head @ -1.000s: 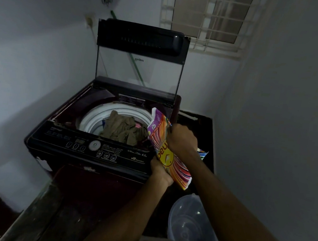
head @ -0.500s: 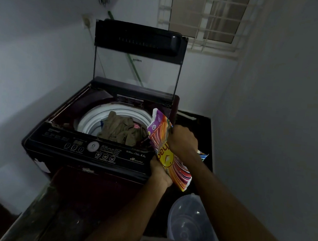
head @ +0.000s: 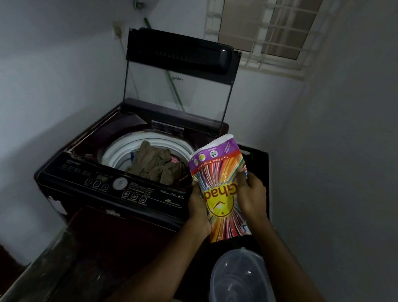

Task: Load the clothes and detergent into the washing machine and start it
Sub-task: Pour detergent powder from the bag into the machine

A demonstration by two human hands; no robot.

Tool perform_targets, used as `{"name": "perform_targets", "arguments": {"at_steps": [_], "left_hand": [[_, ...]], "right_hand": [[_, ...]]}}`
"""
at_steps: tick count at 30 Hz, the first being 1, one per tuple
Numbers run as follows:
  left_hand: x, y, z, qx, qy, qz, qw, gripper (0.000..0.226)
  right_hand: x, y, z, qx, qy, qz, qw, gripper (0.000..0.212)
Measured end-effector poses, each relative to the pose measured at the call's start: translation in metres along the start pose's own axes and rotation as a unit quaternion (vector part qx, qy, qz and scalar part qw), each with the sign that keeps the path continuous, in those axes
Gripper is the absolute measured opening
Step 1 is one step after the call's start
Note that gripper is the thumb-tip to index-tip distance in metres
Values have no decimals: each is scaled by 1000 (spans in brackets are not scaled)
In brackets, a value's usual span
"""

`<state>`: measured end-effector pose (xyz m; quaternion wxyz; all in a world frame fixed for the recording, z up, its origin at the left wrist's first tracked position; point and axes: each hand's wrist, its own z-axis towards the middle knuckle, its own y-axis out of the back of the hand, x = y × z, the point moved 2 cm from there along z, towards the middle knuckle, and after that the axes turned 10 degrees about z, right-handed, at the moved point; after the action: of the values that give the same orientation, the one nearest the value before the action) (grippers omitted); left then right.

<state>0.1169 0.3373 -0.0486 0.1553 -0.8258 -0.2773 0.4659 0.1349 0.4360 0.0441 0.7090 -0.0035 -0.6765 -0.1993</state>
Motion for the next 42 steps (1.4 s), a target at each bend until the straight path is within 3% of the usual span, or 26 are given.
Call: {"name": "perform_targets", "arguments": {"at_steps": [5, 9, 17, 21, 24, 32, 37, 42], "left_hand": [[-20, -3, -19, 28, -76, 27, 996, 61], [-52, 6, -33, 21, -127, 10, 992, 70], [-60, 24, -86, 20, -232, 98, 968, 70], [-64, 37, -114, 29, -236, 135, 962, 68], [-74, 62, -136, -14, -260, 141, 955, 70], [-98, 145, -194, -179, -330, 59, 925, 20], [-121, 207, -230, -261, -354, 28, 898, 29], [-148, 281, -255, -320, -377, 45, 868, 18]], "right_hand": [[-3, 6, -5, -59, 35, 87, 994, 45], [0, 6, -12, -45, 20, 183, 982, 47], [22, -4, -38, 23, 46, 180, 982, 44], [25, -14, -61, 52, 26, 210, 976, 46], [30, -21, -77, 82, 12, 258, 963, 44], [44, -94, -131, 199, -30, 328, 923, 37], [67, -159, -167, 268, -30, 351, 896, 27], [83, -240, -200, 319, 4, 330, 889, 19]]}}
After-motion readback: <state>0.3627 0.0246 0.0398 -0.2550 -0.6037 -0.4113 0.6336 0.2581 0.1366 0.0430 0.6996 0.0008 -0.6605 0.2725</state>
